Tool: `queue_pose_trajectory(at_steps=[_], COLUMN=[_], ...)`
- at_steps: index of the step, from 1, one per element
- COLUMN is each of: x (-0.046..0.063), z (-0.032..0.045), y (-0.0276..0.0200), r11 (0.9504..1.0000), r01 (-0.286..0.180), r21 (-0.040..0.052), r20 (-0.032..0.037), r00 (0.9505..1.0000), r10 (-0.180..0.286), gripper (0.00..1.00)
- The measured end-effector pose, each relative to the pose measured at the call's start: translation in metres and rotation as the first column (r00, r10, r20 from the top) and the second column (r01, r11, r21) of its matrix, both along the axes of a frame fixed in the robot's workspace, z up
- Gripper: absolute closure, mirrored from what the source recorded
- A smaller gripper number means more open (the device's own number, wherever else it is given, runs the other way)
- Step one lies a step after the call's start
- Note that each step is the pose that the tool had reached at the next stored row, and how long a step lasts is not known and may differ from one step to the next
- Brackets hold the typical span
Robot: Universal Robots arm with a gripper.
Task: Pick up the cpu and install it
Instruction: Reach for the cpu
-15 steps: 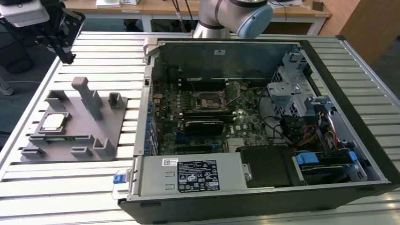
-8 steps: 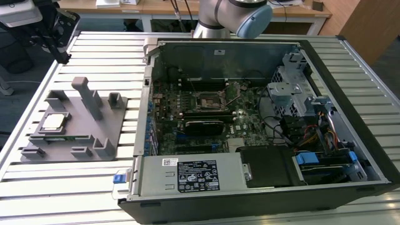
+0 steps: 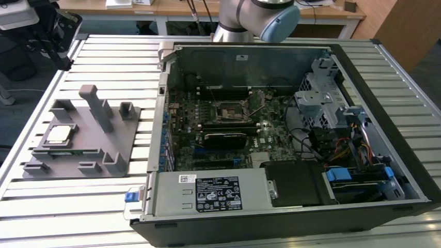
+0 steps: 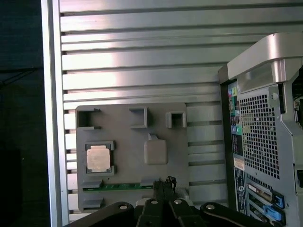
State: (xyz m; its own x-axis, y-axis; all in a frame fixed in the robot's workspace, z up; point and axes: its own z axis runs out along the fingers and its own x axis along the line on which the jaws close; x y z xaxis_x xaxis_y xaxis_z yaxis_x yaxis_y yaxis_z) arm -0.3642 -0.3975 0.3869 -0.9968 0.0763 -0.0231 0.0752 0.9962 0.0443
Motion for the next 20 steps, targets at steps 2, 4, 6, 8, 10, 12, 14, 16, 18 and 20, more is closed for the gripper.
queue_pose_trajectory(at_steps=[2,4,6,8,10,12,14,16,18,20], x=[-0.002,-0.004,-0.007,-0.009,-0.011,-0.015,-0.018,-0.022,-0.027,-0.034], z=[-0.0001,-0.0001,-0.0002,-0.0002,-0.0003,-0.0004,-0.0004,-0.0007,-0.0011,-0.0014], y=[0.0,0.0,0.0,0.0001,0.0002,0.0004,0.0008,0.001,0.0011,0.0015], r11=[1.0,1.0,1.0,1.0,1.0,1.0,1.0,1.0,1.0,1.0], r01=[0.0,0.0,0.0,0.0,0.0,0.0,0.0,0.0,0.0,0.0], r21=[0.0,0.0,0.0,0.0,-0.0001,0.0,-0.0001,-0.0001,0.0,0.0], r20=[0.0,0.0001,0.0,0.0,-0.0001,0.0,-0.0001,0.0,0.0001,0.0001], r00=[1.0,1.0,1.0,1.0,1.0,1.0,1.0,1.0,1.0,1.0], r10=[0.0,0.0,0.0,0.0,0.0,0.0,0.0,0.0,0.0,0.0], gripper=[0.89,0.89,0.89,0.89,0.89,0.89,0.89,0.89,0.89,0.89])
